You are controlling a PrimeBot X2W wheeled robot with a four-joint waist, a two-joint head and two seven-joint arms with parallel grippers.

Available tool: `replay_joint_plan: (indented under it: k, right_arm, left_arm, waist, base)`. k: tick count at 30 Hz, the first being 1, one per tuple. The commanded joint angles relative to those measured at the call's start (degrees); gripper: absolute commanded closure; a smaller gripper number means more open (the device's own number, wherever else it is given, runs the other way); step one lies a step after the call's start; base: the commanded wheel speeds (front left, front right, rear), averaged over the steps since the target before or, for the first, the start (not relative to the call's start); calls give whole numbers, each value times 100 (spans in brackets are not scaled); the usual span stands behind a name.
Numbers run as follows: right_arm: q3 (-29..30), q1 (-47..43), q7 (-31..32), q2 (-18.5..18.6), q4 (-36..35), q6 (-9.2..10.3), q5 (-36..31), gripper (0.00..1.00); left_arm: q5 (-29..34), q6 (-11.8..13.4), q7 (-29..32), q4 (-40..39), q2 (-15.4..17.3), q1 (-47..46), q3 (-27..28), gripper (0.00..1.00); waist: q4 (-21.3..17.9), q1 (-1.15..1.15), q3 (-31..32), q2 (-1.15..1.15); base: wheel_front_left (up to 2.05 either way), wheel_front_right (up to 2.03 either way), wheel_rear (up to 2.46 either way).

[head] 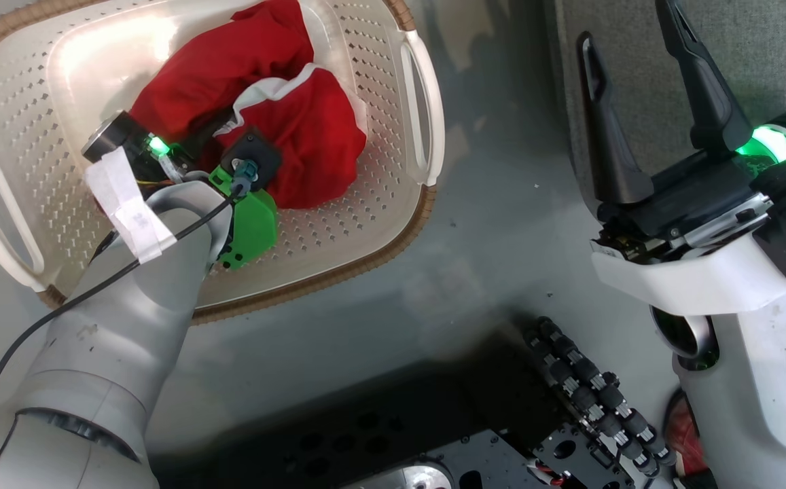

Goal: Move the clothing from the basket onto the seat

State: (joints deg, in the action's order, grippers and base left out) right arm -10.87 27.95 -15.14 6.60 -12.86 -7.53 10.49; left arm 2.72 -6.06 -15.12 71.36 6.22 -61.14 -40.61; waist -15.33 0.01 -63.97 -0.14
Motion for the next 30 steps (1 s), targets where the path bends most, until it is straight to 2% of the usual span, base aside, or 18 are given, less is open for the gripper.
replay_joint_plan:
  k: [1, 2, 3, 4, 12, 18, 25, 30]
  right_arm:
    - [-3, -40, -1, 31, -36, 8, 3, 0]
    - [-9, -51, -1, 38, -42, 8, 0, 0]
    - [-19, -59, -1, 49, -47, 8, -3, 0]
    - [-25, -61, -1, 55, -49, 8, -3, 0]
    - [-82, 84, -1, 31, -21, 8, 40, 0]
    - [-74, 153, -1, -18, 76, 8, 62, 0]
    - [19, -91, -1, -26, 253, 8, 51, 0]
    - [133, -393, -1, -28, 413, 8, 47, 0]
  left_arm:
    - [21, 68, 11, 70, 14, -105, -25, 0]
    - [31, 104, 25, 96, 8, -108, -42, 0]
    - [30, 147, 18, 120, 3, -113, -56, 27]
    - [19, 179, 17, 138, -4, -113, -60, 100]
    - [-26, 368, -5, 190, -3, -107, -139, 100]
    - [-163, 430, -8, -248, -1, 168, -100, 100]
    - [-590, 453, -10, -981, -106, 768, 118, 100]
    - [-885, 529, -10, -1553, -184, 1419, 311, 100]
  waist:
    - [1, -1, -23, 14]
    - [7, -1, -27, 14]
    - [13, -1, -33, 14]
    - [18, -1, -36, 14]
    - [10, -1, -1, 14]
    - [46, -1, 332, 14]
    - [284, -1, 1137, 14]
    - [500, -1, 1991, 14]
  base:
    - [0, 0, 0]
    - [0, 0, 0]
    - [0, 0, 0]
    - [0, 0, 0]
    - [0, 0, 0]
    - [0, 0, 0]
    - [0, 0, 0]
    - [0, 0, 0]
